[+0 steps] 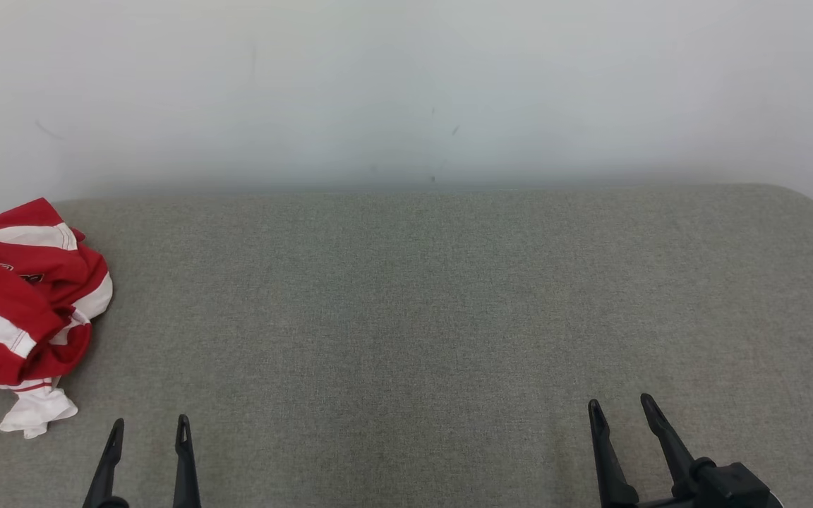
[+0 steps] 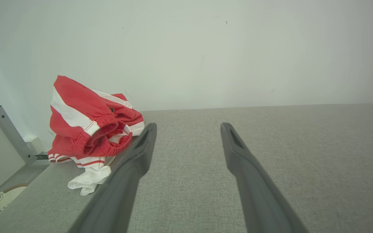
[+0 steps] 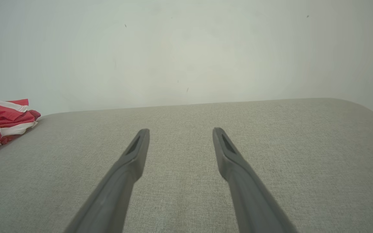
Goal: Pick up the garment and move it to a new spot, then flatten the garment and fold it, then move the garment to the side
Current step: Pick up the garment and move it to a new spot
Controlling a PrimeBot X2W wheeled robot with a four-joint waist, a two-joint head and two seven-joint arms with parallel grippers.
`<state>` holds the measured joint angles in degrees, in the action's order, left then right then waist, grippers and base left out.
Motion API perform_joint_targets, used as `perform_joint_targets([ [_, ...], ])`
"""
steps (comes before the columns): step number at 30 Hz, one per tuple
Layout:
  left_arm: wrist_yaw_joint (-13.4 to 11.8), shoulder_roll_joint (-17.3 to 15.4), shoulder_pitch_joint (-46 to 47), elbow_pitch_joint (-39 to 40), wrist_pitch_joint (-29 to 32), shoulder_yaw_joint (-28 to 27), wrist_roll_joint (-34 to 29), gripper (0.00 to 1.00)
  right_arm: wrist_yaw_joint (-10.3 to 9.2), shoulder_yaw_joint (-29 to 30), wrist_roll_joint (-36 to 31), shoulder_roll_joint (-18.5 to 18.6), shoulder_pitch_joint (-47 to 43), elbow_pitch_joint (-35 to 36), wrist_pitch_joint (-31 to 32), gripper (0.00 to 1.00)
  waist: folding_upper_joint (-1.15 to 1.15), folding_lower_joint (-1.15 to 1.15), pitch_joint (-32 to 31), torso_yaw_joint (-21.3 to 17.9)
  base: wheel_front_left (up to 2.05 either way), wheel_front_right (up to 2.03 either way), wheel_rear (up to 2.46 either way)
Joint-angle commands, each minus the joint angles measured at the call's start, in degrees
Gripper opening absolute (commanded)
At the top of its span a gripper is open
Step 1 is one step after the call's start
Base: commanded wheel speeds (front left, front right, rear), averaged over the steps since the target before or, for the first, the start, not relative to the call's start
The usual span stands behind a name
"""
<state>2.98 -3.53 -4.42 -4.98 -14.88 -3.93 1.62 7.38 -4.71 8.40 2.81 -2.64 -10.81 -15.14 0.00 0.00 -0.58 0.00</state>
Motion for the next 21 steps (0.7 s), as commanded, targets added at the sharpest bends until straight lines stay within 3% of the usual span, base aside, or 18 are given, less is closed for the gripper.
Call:
perform_joint_targets([
  [1, -0.04, 0.26, 0.09, -0.12, -0.32, -0.25, 0.11, 1.00, 0.21, 0.11, 0.40, 0.14, -0.83, -0.22, -0.19, 1.00, 0.00, 0.00, -0.01, 0.00, 0.00, 0.00, 0.00],
  [21, 0.41, 0.62, 0.13, -0.22, -0.32, -1.02, -0.17, 1.00, 0.20, 0.95, 0.93, 0.14, -0.82, -0.08, -0.19, 1.00, 0.00, 0.00, 0.26, -0.06, 0.00, 0.00, 0.00],
])
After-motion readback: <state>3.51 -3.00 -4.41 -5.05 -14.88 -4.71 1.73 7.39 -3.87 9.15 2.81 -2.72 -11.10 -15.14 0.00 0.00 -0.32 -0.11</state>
